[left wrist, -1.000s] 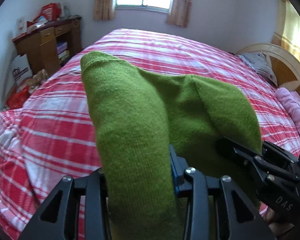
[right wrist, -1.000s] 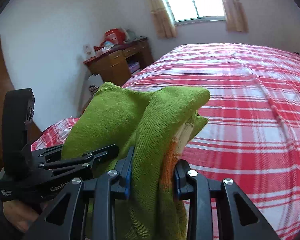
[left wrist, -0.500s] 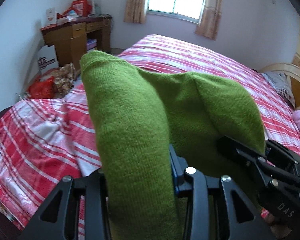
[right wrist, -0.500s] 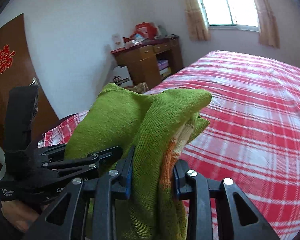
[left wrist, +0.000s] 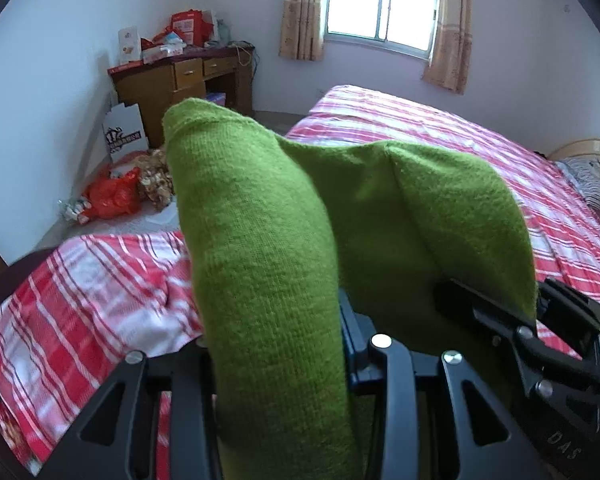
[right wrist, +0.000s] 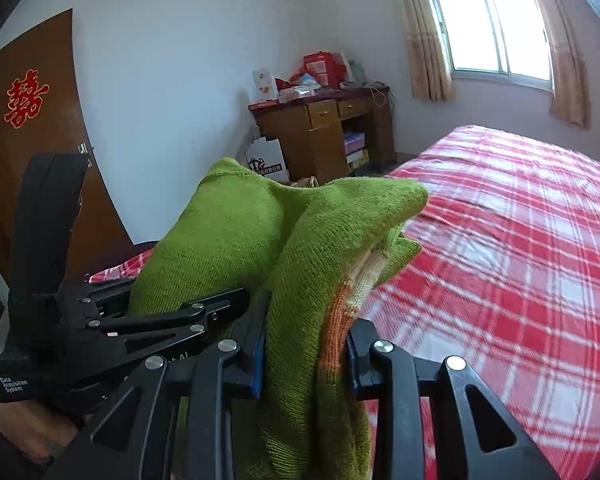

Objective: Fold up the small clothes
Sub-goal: 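Lift the folded sweater with both tools and carry it toward the bed corner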

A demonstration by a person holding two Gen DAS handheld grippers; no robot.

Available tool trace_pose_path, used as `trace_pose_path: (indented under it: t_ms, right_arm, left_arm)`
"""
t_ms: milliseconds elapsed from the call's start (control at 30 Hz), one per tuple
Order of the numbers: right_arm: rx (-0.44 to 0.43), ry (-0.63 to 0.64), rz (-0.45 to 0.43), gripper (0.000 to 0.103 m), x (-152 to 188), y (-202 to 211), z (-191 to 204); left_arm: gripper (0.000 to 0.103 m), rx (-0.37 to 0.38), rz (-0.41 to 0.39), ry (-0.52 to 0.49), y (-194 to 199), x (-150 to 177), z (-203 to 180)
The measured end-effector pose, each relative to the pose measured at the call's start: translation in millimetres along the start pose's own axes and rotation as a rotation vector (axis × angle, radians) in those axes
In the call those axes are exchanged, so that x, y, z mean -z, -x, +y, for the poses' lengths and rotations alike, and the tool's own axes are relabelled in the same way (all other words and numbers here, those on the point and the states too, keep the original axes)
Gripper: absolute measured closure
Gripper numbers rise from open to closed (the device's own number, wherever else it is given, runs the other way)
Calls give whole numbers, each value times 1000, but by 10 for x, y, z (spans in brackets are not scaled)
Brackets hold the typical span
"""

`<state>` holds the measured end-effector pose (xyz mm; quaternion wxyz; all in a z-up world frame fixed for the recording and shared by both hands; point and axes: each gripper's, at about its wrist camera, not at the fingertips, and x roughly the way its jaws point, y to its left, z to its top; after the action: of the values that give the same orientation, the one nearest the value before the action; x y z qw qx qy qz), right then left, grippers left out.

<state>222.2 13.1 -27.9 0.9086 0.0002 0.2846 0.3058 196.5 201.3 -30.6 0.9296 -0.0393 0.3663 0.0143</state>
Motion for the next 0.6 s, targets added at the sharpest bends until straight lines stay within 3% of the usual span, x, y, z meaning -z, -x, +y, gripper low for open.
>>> trace_pose_path:
  t_ms: [167,333,467,600]
  right_arm:
    - [14,20,-7,72,-76,-428,-59]
    - [63,23,49,72,-46,-919,-242]
    - [43,-66,113,72,-3,-1194,-544]
    - [-84,-262,168,68,9,-1390,-930]
  left_arm:
    - [65,-36,-3,-2,-371,-71,91]
    - [64,-45,64,40,-748,-50,211]
    - [54,44,101,188,-836,-58,477]
    - [42,136,161,350,-1014,-70,751]
